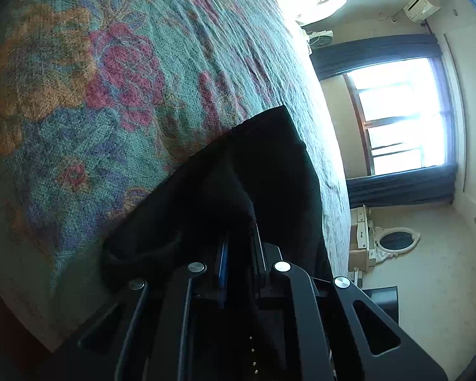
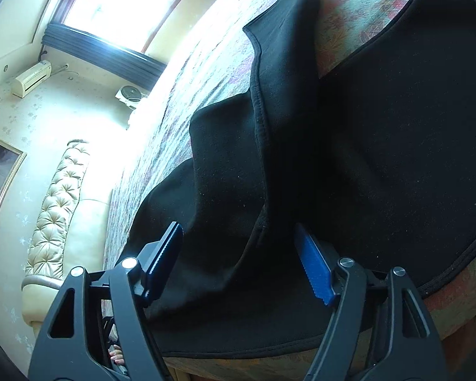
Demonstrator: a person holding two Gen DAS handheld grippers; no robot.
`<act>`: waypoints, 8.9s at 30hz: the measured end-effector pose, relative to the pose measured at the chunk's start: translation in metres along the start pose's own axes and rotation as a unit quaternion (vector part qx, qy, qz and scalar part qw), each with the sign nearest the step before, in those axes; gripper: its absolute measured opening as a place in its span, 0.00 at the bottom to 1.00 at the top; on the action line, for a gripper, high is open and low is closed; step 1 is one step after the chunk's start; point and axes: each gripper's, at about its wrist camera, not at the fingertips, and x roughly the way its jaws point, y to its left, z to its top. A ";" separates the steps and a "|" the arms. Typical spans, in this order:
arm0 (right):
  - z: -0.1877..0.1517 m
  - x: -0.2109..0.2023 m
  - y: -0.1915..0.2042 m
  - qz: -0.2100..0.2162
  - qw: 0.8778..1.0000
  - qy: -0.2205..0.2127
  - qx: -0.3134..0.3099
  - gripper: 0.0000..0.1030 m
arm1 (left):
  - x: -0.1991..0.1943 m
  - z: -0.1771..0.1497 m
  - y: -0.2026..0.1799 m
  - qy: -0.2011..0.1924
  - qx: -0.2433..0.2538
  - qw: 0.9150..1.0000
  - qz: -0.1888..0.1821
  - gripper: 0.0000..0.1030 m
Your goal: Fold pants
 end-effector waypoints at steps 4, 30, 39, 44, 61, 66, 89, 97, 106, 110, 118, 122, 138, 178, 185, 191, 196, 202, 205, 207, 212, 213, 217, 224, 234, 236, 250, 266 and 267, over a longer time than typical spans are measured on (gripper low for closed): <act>0.001 0.011 -0.002 -0.026 1.000 0.002 -0.014 0.37 | 0.008 0.006 -0.003 0.020 0.007 1.000 0.016 0.12; -0.040 -0.051 -0.051 0.039 0.998 0.039 -0.011 0.10 | -0.067 -0.020 0.031 -0.004 0.005 1.000 -0.008 0.08; -0.012 -0.084 -0.059 0.029 0.999 0.005 -0.021 0.43 | -0.089 -0.029 0.023 -0.024 0.080 0.996 0.044 0.30; 0.065 -0.147 -0.080 -0.028 0.994 -0.105 -0.013 0.55 | -0.115 -0.034 -0.003 -0.063 0.132 0.987 0.058 0.30; 0.218 -0.138 -0.220 -0.252 0.959 -0.004 -0.129 0.62 | 0.014 -0.170 -0.155 0.093 0.302 0.948 -0.027 0.58; 0.193 -0.127 -0.188 -0.260 0.936 0.029 -0.235 0.11 | 0.058 -0.204 -0.170 0.131 0.300 0.944 -0.028 0.59; 0.183 -0.041 0.028 -0.161 0.933 -0.048 -0.319 0.72 | 0.099 -0.250 -0.168 0.163 0.338 0.926 -0.039 0.73; 0.165 0.143 0.074 -0.347 0.841 0.052 -0.411 0.72 | 0.104 -0.255 -0.170 0.169 0.344 0.923 -0.027 0.78; 0.181 0.086 0.035 -0.310 0.880 0.028 -0.358 0.09 | 0.101 -0.263 -0.173 0.162 0.365 0.917 -0.015 0.80; 0.186 -0.009 0.022 -0.223 0.921 -0.040 -0.315 0.09 | 0.096 -0.266 -0.173 0.159 0.338 0.927 -0.018 0.80; 0.170 -0.173 -0.092 -0.135 0.964 -0.146 -0.176 0.09 | 0.093 -0.294 -0.181 0.162 0.338 0.927 -0.014 0.80; 0.153 -0.184 -0.156 -0.130 0.976 -0.142 -0.105 0.08 | 0.096 -0.318 -0.193 0.174 0.339 0.924 -0.023 0.80; 0.113 -0.191 -0.244 -0.029 0.986 -0.147 0.077 0.13 | 0.112 -0.362 -0.208 0.220 0.336 0.915 -0.043 0.80; 0.226 -0.166 -0.255 -0.031 0.999 -0.042 -0.002 0.86 | 0.091 -0.265 -0.203 0.162 0.351 0.922 -0.020 0.80; 0.217 -0.148 -0.237 -0.003 0.998 0.046 -0.041 0.52 | 0.092 -0.214 -0.167 0.152 0.300 0.942 0.006 0.80; 0.219 -0.150 -0.248 0.006 0.998 0.058 -0.017 0.19 | 0.094 -0.215 -0.160 0.160 0.298 0.941 -0.016 0.81; 0.217 -0.160 -0.237 0.026 0.999 0.030 0.000 0.17 | 0.099 -0.219 -0.160 0.163 0.312 0.936 -0.016 0.85; 0.219 -0.175 -0.209 0.043 0.999 0.012 -0.005 0.17 | 0.108 -0.217 -0.165 0.198 0.351 0.915 0.009 0.90; 0.220 -0.183 -0.181 0.062 0.998 0.007 -0.015 0.17 | 0.108 -0.220 -0.168 0.202 0.367 0.908 0.014 0.90; 0.220 -0.187 -0.159 0.069 0.997 0.006 -0.027 0.17 | 0.105 -0.222 -0.168 0.195 0.374 0.907 0.014 0.90; 0.213 -0.195 -0.097 0.089 0.994 0.005 -0.070 0.17 | 0.096 -0.223 -0.167 0.183 0.389 0.903 0.010 0.90; 0.210 -0.195 -0.085 0.093 0.993 0.005 -0.077 0.17 | 0.093 -0.223 -0.166 0.183 0.389 0.903 0.009 0.90; 0.198 -0.195 -0.039 0.102 0.989 0.004 -0.107 0.17 | 0.084 -0.221 -0.166 0.180 0.387 0.904 0.013 0.90; 0.169 -0.174 0.017 0.099 0.985 0.018 -0.143 0.17 | 0.055 -0.221 -0.165 0.138 0.418 0.897 0.036 0.90; 0.117 -0.122 0.083 0.074 0.978 0.044 -0.190 0.17 | 0.032 -0.203 -0.169 0.105 0.420 0.900 0.044 0.90; 0.104 -0.109 0.096 0.073 0.976 0.053 -0.199 0.17 | 0.028 -0.200 -0.169 0.103 0.415 0.903 0.042 0.90; 0.018 -0.007 0.137 0.045 0.962 0.135 -0.233 0.17 | 0.009 -0.189 -0.173 0.084 0.408 0.909 0.032 0.90; -0.030 0.056 0.126 -0.018 0.954 0.159 -0.252 0.17 | 0.012 -0.188 -0.172 0.086 0.400 0.912 0.028 0.90; -0.032 0.058 0.126 -0.019 0.954 0.160 -0.251 0.17 | 0.013 -0.187 -0.171 0.086 0.399 0.912 0.027 0.90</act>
